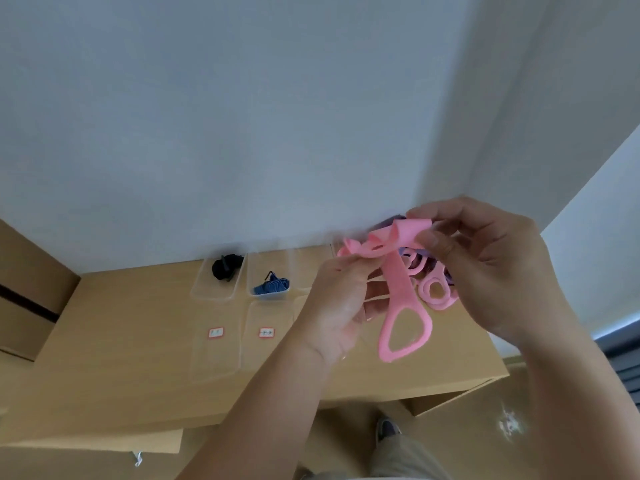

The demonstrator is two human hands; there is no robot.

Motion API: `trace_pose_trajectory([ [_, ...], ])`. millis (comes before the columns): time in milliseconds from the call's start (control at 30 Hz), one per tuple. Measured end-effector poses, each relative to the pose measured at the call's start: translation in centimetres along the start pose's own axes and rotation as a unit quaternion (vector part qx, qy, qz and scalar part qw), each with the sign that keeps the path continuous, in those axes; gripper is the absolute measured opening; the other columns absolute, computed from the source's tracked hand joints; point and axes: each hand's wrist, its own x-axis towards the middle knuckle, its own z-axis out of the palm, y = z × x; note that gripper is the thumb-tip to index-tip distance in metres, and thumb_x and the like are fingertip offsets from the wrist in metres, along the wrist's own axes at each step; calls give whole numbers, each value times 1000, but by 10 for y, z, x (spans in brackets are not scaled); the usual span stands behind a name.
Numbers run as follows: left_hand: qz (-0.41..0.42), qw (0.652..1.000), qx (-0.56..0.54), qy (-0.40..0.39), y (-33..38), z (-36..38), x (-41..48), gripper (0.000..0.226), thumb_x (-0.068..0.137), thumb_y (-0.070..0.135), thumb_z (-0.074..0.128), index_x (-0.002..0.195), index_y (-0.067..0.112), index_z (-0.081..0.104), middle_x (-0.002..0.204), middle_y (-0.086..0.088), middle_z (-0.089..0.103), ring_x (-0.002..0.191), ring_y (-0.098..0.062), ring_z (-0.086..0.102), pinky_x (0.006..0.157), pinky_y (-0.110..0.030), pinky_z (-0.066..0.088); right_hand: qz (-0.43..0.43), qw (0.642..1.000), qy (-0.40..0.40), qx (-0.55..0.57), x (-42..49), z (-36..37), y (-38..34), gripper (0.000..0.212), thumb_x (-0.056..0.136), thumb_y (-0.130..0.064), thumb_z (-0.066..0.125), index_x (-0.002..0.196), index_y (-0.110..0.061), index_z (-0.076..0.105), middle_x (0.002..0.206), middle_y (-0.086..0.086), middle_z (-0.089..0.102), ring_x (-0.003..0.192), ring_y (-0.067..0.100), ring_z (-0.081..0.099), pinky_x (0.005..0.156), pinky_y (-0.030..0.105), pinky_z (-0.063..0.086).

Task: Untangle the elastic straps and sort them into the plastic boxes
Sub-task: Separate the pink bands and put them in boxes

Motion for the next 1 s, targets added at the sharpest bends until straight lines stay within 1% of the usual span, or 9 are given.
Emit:
trace_pose_trajectory([
  [100,-15,999,-27,-15,7,13,23,16,95,12,65,105,8,76,101,-19,75,82,-28,73,69,-34,58,2,1000,-9,-29,-1,-18,17,33,93,0,66,97,-32,73,88,-11,72,73,11,68,61,13,51],
  [233,-43,997,-12,-57,14,29,52,29,98,14,58,85,19,83,90,-6,79,75,-21,76,69,-39,63,-21,997,-12,-75,-1,-37,48,37,90,5,67,98,-31,71,96,-8,72,85,14,67,73,14,48],
  [367,-59,996,6,-67,23,54,78,29,98,13,54,96,16,83,93,-4,78,78,-21,73,73,-38,62,-67,990,-24,-122,12,-50,80,41,82,20,67,96,-18,74,104,-10,70,100,10,66,83,11,45],
  [533,-83,996,-9,-8,35,79,105,37,98,15,46,119,-8,67,107,-21,62,86,-31,60,80,-43,56,-132,976,-12,-174,40,-71,106,42,75,28,67,93,-9,74,102,-6,69,99,20,65,85,17,47],
  [633,-82,996,-14,-12,43,87,117,43,100,29,41,118,-1,66,104,-19,59,76,-28,64,70,-38,61,-149,973,-17,-174,57,-78,119,45,71,33,66,91,-6,76,100,-1,70,94,27,65,81,23,50],
  [733,-69,997,34,-11,41,92,127,38,100,24,53,122,-2,68,105,-18,65,79,-28,67,81,-46,60,-157,974,-24,-160,69,-81,130,46,74,33,61,91,-6,77,101,-1,70,94,30,64,78,31,52],
  [833,-44,997,65,-15,39,91,133,33,94,2,55,125,-2,66,107,-20,65,90,-33,62,101,-60,49,-144,981,-33,-123,77,-81,141,45,81,21,59,95,-17,78,108,-5,64,100,29,63,82,21,51],
  [933,-31,999,31,3,40,86,136,39,90,-11,58,128,-2,64,105,-22,69,82,-31,68,78,-41,60,-78,993,-62,-58,84,-80,150,42,91,-5,60,98,-44,72,116,-17,52,110,18,60,81,23,54],
  [1000,-26,999,14,23,39,84,139,43,88,-16,59,128,-2,63,112,-29,70,86,-33,71,78,-41,63,-47,994,-92,-34,90,-79,156,46,94,-9,65,95,-55,71,115,-24,50,110,12,59,78,27,54],
])
